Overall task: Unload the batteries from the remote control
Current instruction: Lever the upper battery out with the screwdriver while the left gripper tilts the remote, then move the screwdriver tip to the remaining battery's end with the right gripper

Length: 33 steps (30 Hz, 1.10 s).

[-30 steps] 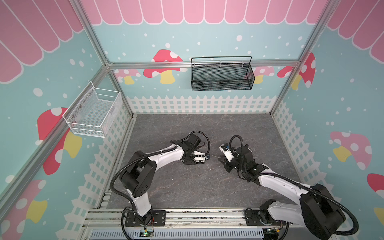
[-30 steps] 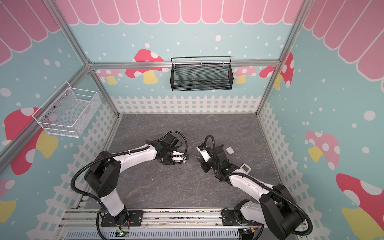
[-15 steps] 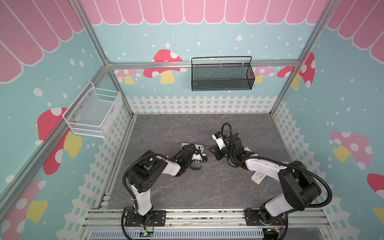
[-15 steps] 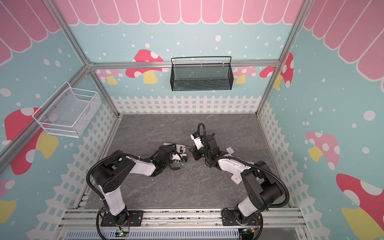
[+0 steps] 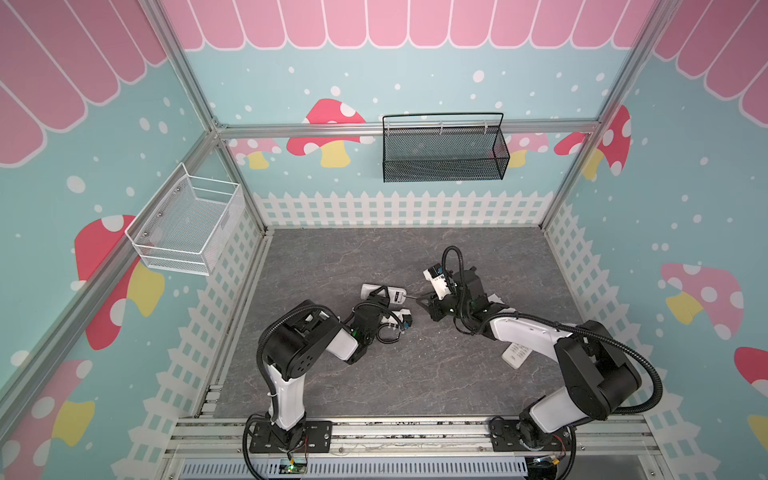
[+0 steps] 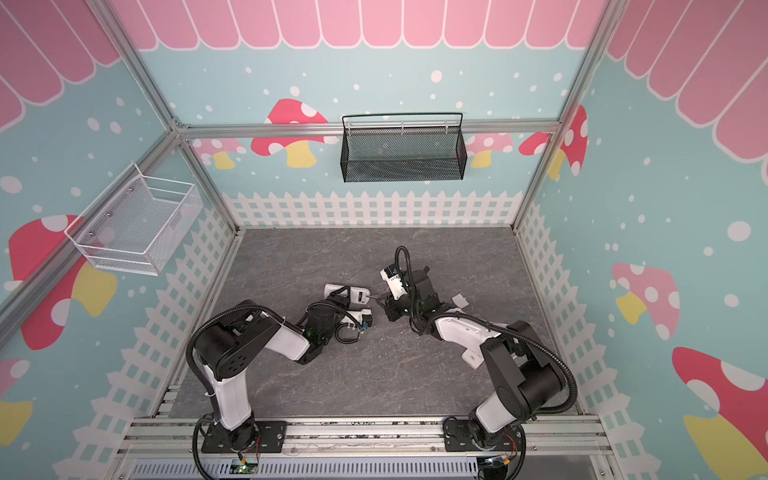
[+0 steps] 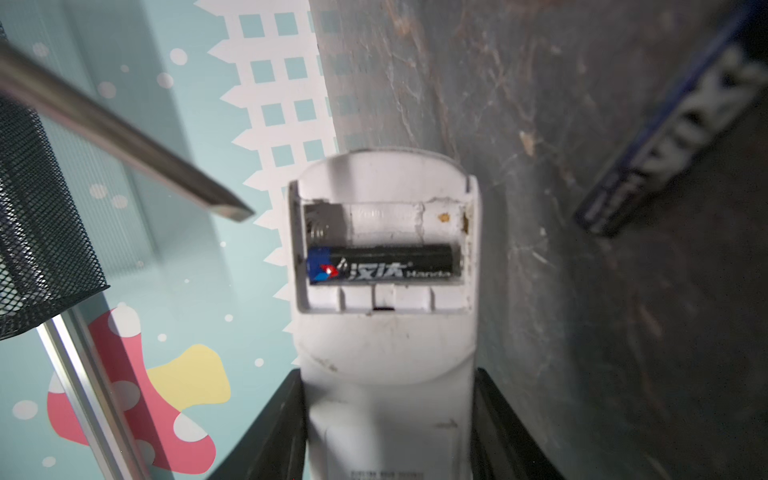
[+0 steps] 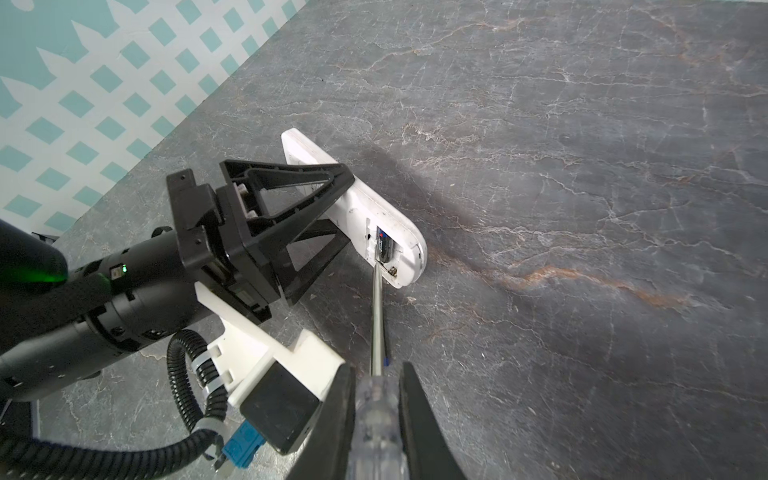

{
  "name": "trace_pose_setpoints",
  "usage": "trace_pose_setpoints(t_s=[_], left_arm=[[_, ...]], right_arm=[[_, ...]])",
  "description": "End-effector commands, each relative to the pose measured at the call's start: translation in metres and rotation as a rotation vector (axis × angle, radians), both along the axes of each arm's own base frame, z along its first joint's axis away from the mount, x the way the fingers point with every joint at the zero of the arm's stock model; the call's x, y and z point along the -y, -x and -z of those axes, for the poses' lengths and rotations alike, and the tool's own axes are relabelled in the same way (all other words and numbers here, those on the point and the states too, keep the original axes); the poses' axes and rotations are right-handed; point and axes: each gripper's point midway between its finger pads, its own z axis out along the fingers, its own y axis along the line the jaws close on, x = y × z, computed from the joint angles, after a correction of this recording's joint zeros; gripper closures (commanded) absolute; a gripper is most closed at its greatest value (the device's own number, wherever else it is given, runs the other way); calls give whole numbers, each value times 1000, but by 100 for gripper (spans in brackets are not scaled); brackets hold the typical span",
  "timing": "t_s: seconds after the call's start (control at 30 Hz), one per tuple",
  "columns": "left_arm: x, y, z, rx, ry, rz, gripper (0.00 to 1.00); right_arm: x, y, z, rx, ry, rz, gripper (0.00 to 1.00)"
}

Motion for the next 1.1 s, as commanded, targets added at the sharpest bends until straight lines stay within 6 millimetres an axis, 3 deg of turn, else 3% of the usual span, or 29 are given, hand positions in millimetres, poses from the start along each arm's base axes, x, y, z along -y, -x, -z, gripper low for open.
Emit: trace_pose_setpoints(t_s=[0.0, 0.1, 0.27, 0.5, 0.67, 0.83, 1.07], left_arm=[[-1, -13, -29, 62, 16, -29, 100], [-4, -19, -41, -11, 57, -68, 100], [8, -26, -65, -89, 120, -71, 100], [19, -9, -68, -369, 220, -166, 100], [34, 16, -63, -644, 320, -195, 100], [47, 30, -55, -764, 333, -169, 100], [56, 41, -39, -878, 264, -123, 100]], right_arm=[[4, -1, -3, 3, -5, 21, 100], [12, 0, -10, 10, -19, 34, 100], [41, -4, -26, 30, -52, 116, 100], [77, -5, -60, 83, -118, 193, 100], [100, 4, -54, 18, -120, 254, 100], [109, 12, -43, -30, -114, 266, 100], [114, 17, -45, -70, -111, 271, 100]])
